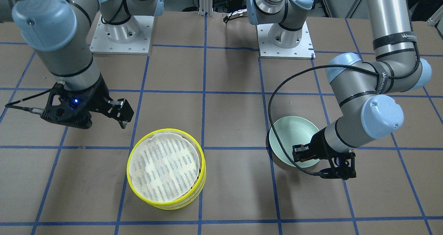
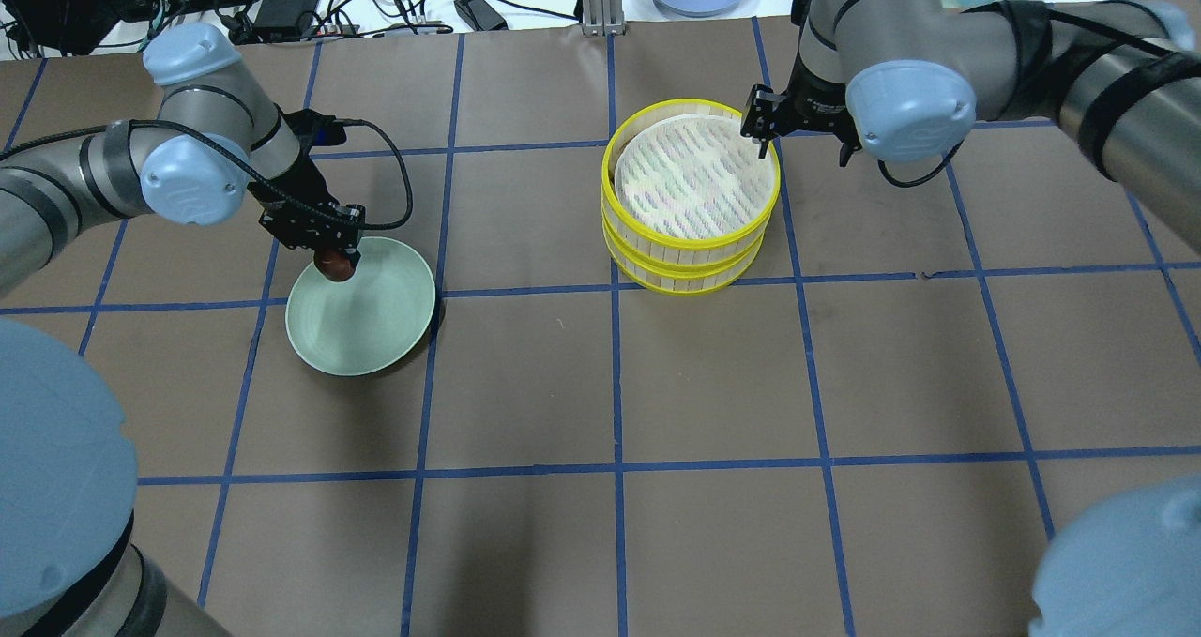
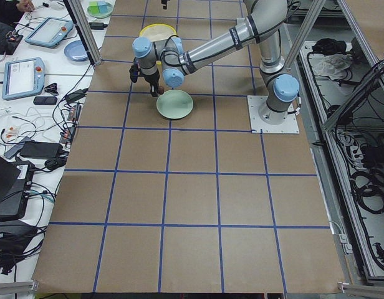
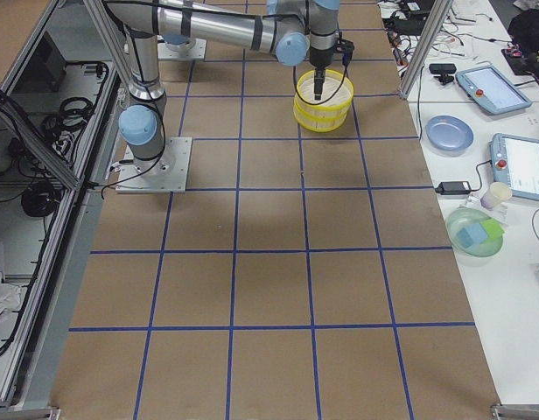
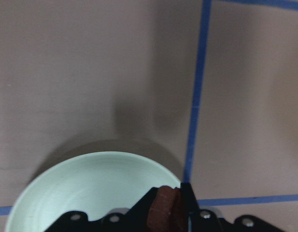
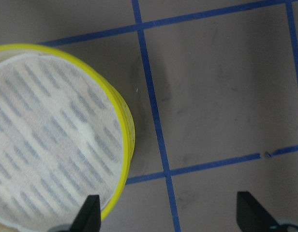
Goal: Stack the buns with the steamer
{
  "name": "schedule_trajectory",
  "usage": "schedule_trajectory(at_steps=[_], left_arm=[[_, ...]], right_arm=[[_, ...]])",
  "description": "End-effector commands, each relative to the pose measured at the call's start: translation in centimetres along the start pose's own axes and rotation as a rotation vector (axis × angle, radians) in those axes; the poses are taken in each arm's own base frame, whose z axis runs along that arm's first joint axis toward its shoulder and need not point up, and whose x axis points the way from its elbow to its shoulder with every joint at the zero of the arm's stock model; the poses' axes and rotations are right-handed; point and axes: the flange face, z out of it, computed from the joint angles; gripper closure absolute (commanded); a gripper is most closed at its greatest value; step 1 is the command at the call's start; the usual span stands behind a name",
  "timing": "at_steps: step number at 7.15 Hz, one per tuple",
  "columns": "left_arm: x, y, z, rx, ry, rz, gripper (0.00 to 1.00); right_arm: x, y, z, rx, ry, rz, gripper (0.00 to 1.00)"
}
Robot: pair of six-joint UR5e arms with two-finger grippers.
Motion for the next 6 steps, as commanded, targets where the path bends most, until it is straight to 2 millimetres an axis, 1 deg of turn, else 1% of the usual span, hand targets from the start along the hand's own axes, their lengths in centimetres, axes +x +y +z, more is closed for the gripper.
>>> schedule_trajectory(at_steps=[1,2,3,4,5,6], left_arm=[[10.2,0.7,-3.1,0.098,0.167,-0.141,1.0],[14.5,1.2,-3.4,0.157,0.268,-0.2,1.0],[16.8,1.7,-3.1,0.136,0.359,-0.218,1.0],[19.0,2.6,-2.6,0.096,0.435,-0.246,1.0],[21.6,3.5,-2.0,0.121,0.469,-0.237,1.0],[23.5,4.0,-0.2,0.106,0.476,-0.252,1.0]], right_arm=[[0.7,5.4,-8.3,0.071,-0.025,-0.033,0.0],[1.3,8.4,-10.7,0.034,-0.021,-0.039,0.0],[1.1,9.8,-10.9,-0.012,-0.012,-0.093,0.0],[0.8,9.6,-10.5,-0.023,-0.011,-0.125,0.0],[0.7,9.8,-10.9,-0.008,-0.014,-0.211,0.0],[0.8,9.6,-10.8,-0.007,-0.009,-0.266,0.0]])
